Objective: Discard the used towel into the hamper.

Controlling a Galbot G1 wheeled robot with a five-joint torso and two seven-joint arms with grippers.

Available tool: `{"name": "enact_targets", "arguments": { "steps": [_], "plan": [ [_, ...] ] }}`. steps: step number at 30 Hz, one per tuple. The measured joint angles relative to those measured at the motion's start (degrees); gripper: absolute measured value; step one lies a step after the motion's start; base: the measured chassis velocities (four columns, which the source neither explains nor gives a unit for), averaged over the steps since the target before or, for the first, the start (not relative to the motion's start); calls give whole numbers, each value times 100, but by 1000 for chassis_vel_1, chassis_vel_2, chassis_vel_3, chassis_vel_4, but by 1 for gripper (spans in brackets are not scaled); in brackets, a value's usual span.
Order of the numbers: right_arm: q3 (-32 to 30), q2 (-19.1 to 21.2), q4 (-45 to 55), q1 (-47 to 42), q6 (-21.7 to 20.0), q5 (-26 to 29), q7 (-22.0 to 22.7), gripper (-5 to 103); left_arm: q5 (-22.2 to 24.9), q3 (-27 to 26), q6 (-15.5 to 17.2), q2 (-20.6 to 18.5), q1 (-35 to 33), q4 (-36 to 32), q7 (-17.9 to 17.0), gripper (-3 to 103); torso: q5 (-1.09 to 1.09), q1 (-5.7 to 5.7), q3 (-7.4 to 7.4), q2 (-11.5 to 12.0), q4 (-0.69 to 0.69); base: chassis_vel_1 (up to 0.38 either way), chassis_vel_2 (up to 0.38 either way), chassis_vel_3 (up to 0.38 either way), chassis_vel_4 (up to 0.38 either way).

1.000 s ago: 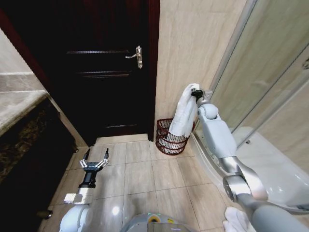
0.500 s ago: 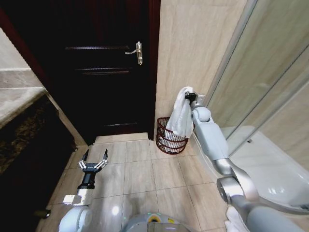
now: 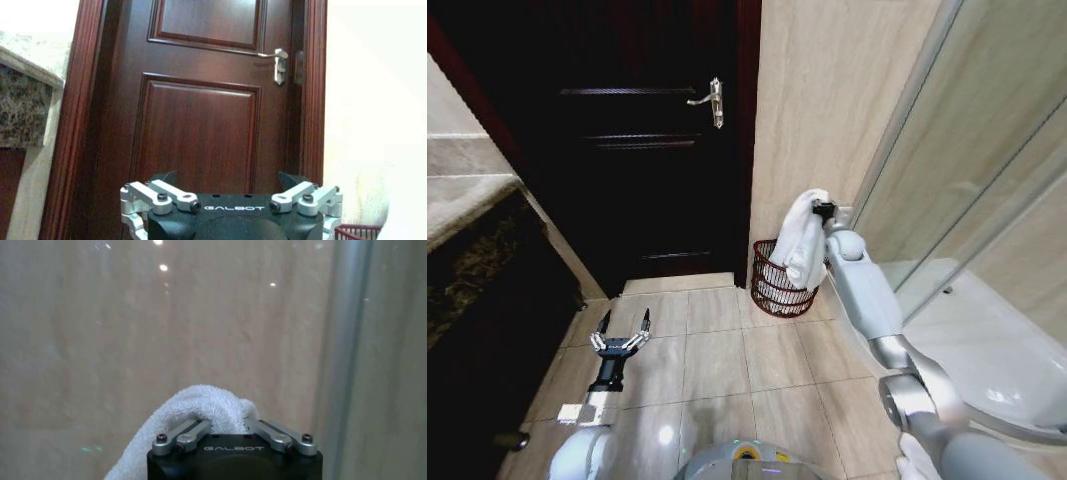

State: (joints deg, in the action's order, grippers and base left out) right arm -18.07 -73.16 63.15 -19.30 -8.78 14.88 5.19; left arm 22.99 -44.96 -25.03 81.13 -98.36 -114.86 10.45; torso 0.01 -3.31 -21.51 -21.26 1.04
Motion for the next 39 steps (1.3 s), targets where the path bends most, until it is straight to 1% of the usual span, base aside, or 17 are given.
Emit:
{"name": "enact_targets", "arguments": {
  "steps": [7, 17, 26, 30, 33, 34, 35, 39],
  "plan": [
    [-121, 40, -128, -29, 118, -223, -67, 4, 0, -3, -3, -7, -10, 0, 2, 100, -1, 63, 91, 155, -3, 0, 0, 0, 0],
    [16, -219, -127, 45, 309, -237, -171, 4, 0, -30, -17, 2, -42, -30, 2, 100, -2, 162, 247, 410, -4, 0, 0, 0, 0],
    [20, -299, -247, -35, 315, -271, -198, 4, -8, -15, -25, 26, -40, -47, -1, 100, -1, 232, 370, 605, -2, 0, 0, 0, 0],
    [81, -246, -24, -119, 186, -79, -199, 4, -9, 2, -35, 20, 3, -45, -22, 100, -2, 252, 418, 672, -1, 0, 0, 0, 0],
    [186, -145, 485, -315, -238, 405, -211, 4, -23, 31, -22, 20, 38, -45, -46, 100, -1, 254, 438, 691, -2, 0, 0, 0, 0],
    [186, -145, 485, -315, -238, 405, -211, 4, -23, 31, -22, 20, 38, -45, -46, 100, -1, 254, 438, 691, -2, 0, 0, 0, 0],
    [218, -109, 679, -422, -347, 544, -225, 4, -28, 44, -14, 23, 48, -46, -46, 100, -1, 254, 440, 692, -2, 0, 0, 0, 0],
    [255, -5, 1028, -685, -460, 612, -310, 4, -44, 68, 2, 37, 73, -47, -39, 100, -1, 251, 439, 691, -3, 0, 0, 0, 0]
  ]
}}
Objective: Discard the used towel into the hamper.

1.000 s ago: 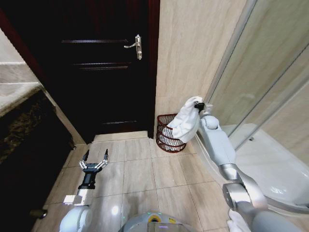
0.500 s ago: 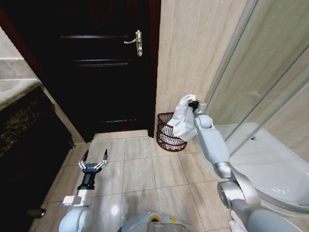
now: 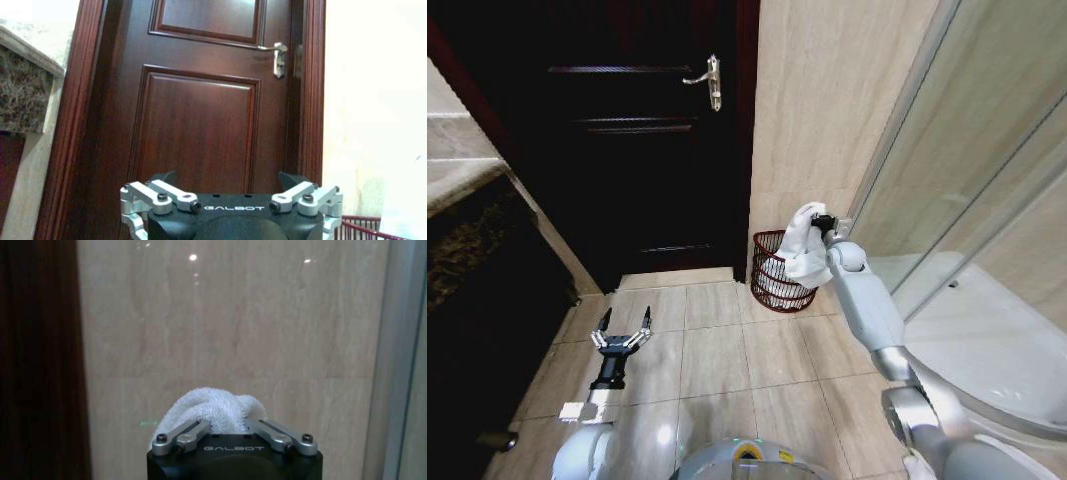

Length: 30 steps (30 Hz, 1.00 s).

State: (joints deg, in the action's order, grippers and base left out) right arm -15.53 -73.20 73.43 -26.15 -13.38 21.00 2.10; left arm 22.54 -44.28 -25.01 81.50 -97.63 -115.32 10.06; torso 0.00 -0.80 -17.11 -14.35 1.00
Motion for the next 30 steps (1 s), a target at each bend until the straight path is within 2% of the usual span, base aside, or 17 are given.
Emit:
{"name": "enact_targets", "arguments": {
  "steps": [6, 14, 22, 27, 30],
  "plan": [
    [10, 215, 551, -391, -122, 131, 20, 4, -8, 34, 58, -2, 85, 49, 10, 100, 0, -7, -9, -19, 1, 0, 0, 0, 0],
    [-41, 254, 699, -618, -100, 110, 59, 4, 16, 30, 75, -37, 110, 75, 11, 100, 1, -12, -19, -35, 1, -16, 20, 21, -24],
    [-164, 321, 1080, -972, -91, 66, 110, 4, 49, 23, 56, -83, 128, 139, 9, 100, 0, -19, -28, -44, 0, -131, 141, 136, -129],
    [-303, 431, 1584, -1412, -142, 78, 230, 4, 70, 26, 52, -92, 136, 148, 9, 100, 1, -22, -32, -48, 3, -155, 139, 116, -135],
    [-431, 511, 2096, -1888, -342, 108, 248, 4, 94, 27, 43, -106, 140, 173, 9, 100, 0, -22, -32, -54, 2, -50, 31, 38, -46]
  ]
}}
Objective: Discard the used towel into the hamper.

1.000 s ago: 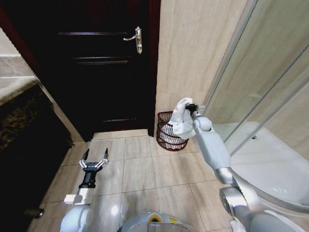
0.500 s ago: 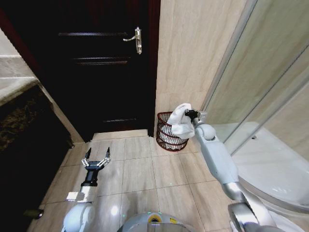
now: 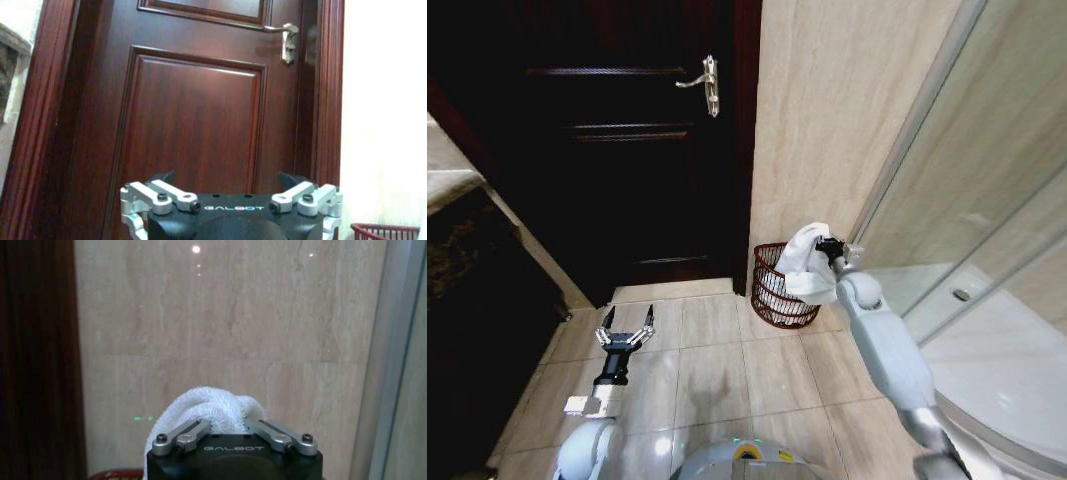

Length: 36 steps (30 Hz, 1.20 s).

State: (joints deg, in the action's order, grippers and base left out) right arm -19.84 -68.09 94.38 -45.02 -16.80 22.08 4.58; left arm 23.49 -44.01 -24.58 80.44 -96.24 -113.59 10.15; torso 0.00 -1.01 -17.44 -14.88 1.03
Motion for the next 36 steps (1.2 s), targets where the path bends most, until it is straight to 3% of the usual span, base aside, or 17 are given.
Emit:
{"name": "enact_targets", "arguments": {
  "steps": [4, 8, 11, 14, 20, 36],
  "plan": [
    [-19, -2, 89, -75, -102, 104, 96, 4, 2, 8, -14, 0, 2, 13, 2, 100, 0, 1, 0, -3, 0, 20, -30, -31, 21],
    [-3, -9, 197, -34, -708, 482, 248, 4, 12, 0, -27, 34, -20, -26, 4, 100, 0, 2, -2, -6, -2, 20, -25, -26, 16],
    [23, 7, 278, -97, -871, 517, 314, 4, 44, -16, -44, 36, -40, -35, 4, 100, 0, 1, -4, -7, -2, 0, 0, 0, 0],
    [49, 20, 308, -122, -783, 506, 395, 4, 72, -22, -67, 15, -57, -24, 7, 100, 2, -1, -5, -6, -1, 0, 0, 0, 0],
    [247, 176, 172, 541, -199, 472, 429, 4, 76, -3, -100, 37, -53, 5, 25, 100, -1, -2, -6, -10, -1, 0, 0, 0, 0],
    [637, 269, -703, 2925, -89, 816, 347, 4, 23, -32, -76, 48, -45, -42, 34, 100, -3, -4, -8, -13, -2, 0, 0, 0, 0]
  ]
}}
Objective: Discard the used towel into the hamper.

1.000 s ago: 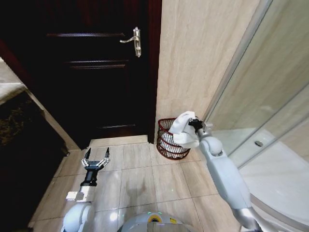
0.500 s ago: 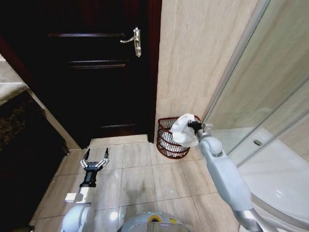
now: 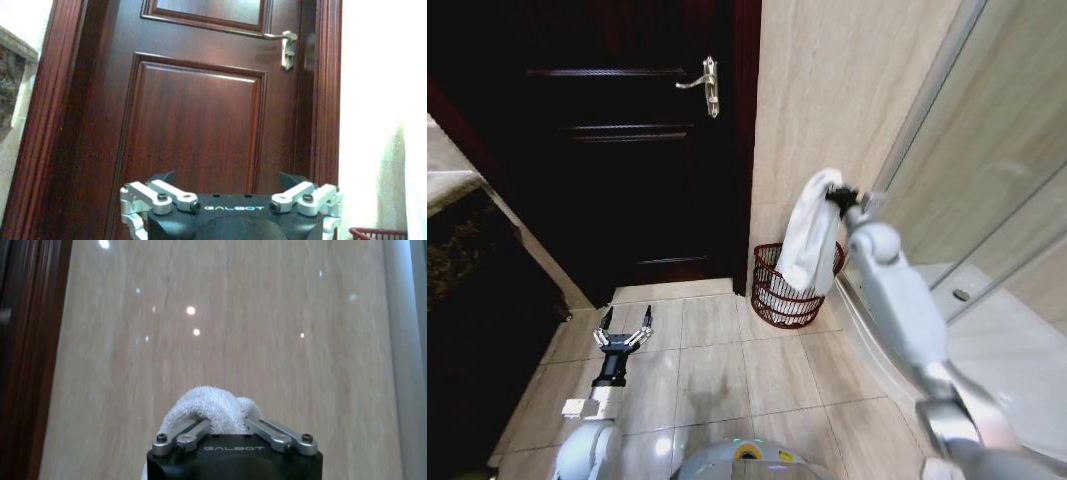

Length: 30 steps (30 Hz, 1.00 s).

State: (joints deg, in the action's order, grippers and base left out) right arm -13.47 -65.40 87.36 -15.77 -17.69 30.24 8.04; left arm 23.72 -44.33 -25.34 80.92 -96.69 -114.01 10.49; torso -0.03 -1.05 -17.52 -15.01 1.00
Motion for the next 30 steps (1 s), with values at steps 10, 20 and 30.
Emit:
{"name": "enact_targets", "arguments": {
  "steps": [10, 20, 30],
  "plan": [
    [283, -514, -952, -538, 721, -287, -314, 4, -47, -8, -35, 25, -68, -53, 5, 100, 4, 0, -2, -1, 1, 0, 0, 0, 0],
    [-158, -1088, -1837, -1247, 1283, -939, -560, 4, 27, -44, -66, -33, -68, -70, -15, 100, 3, -1, -1, -1, 0, 0, 0, 0, 0],
    [-609, -879, -1696, -1873, 957, -1210, -548, 4, 36, -56, -81, 18, -82, -84, -19, 100, 4, 0, -1, -2, 3, 0, 0, 0, 0]
  ]
}}
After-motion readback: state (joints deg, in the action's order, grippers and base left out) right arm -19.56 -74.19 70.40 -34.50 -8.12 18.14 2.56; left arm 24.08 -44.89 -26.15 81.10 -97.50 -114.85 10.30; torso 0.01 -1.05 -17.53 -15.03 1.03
